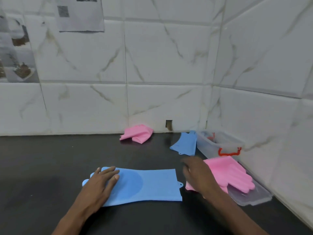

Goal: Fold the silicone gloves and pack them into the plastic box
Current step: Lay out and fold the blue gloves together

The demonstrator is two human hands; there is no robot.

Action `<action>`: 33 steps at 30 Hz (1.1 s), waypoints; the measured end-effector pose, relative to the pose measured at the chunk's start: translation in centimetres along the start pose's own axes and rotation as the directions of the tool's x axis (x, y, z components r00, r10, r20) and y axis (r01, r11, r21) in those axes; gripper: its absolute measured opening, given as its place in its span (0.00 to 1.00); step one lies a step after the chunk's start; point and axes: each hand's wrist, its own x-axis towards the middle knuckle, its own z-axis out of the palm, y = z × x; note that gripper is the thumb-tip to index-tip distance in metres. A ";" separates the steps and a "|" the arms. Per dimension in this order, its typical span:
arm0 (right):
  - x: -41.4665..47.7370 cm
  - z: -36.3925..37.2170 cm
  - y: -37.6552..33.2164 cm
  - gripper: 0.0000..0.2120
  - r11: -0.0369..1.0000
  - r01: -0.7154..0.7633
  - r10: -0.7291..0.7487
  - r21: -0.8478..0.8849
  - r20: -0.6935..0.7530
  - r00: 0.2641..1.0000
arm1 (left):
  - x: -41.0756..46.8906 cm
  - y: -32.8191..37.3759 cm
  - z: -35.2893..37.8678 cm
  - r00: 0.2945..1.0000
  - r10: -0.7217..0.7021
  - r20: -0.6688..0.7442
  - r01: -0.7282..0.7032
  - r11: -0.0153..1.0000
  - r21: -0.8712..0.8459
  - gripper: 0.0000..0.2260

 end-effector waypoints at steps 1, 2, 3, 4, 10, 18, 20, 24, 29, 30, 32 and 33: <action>2.0 0.1 0.1 0.15 0.999 -0.047 0.047 -0.015 0.014 0.999 | -0.1 0.1 0.0 0.999 -0.010 0.043 0.010 1.000 -0.009 0.15; 3.8 0.2 0.3 0.17 0.997 -0.076 0.076 -0.015 0.023 0.997 | -0.2 0.2 0.0 0.995 -0.023 0.094 0.024 1.000 -0.005 0.15; 5.5 0.5 0.7 0.17 0.996 -0.088 0.088 -0.016 0.038 0.995 | -0.3 0.3 0.1 0.989 -0.029 0.148 0.025 0.999 0.028 0.16; 7.0 0.9 1.0 0.17 0.996 -0.090 0.091 -0.025 0.062 0.994 | -0.4 0.3 0.2 0.980 -0.027 0.195 0.011 0.997 0.082 0.18; 11.2 3.8 2.4 0.22 0.979 -0.139 0.162 -0.146 0.155 0.975 | -0.2 0.0 0.6 0.945 -0.010 0.328 -0.085 0.958 0.274 0.22; 12.5 4.2 1.9 0.14 0.963 -0.047 0.062 -0.266 0.049 0.997 | -0.4 0.4 0.6 0.962 -0.036 0.272 -0.021 0.978 0.206 0.21; 12.5 4.1 0.4 0.12 0.989 -0.027 0.023 -0.145 -0.024 0.999 | -0.3 0.4 0.5 0.964 -0.038 0.265 -0.017 0.979 0.204 0.21; 11.9 4.6 -2.4 0.10 0.990 0.120 -0.115 0.072 -0.068 0.991 | -0.2 0.3 0.4 0.962 -0.038 0.269 -0.017 0.980 0.197 0.21; 11.0 4.6 -2.6 0.12 0.990 0.140 -0.139 -0.025 0.050 0.989 | -0.6 0.8 0.0 0.968 -0.023 0.248 -0.006 0.993 0.118 0.20; 10.7 4.5 -2.8 0.12 0.987 0.156 -0.154 -0.022 0.089 0.984 | -0.7 0.9 -0.2 0.973 -0.020 0.230 0.001 0.997 0.081 0.19; 10.2 4.1 -2.9 0.11 0.982 0.185 -0.182 -0.034 0.068 0.981 | -1.1 1.2 -0.4 0.983 -0.021 0.181 0.025 1.000 -0.019 0.18; 10.1 3.8 -3.0 0.11 0.984 0.172 -0.171 -0.041 0.012 0.985 | -1.3 1.2 -0.5 0.988 -0.023 0.153 0.034 0.997 -0.067 0.18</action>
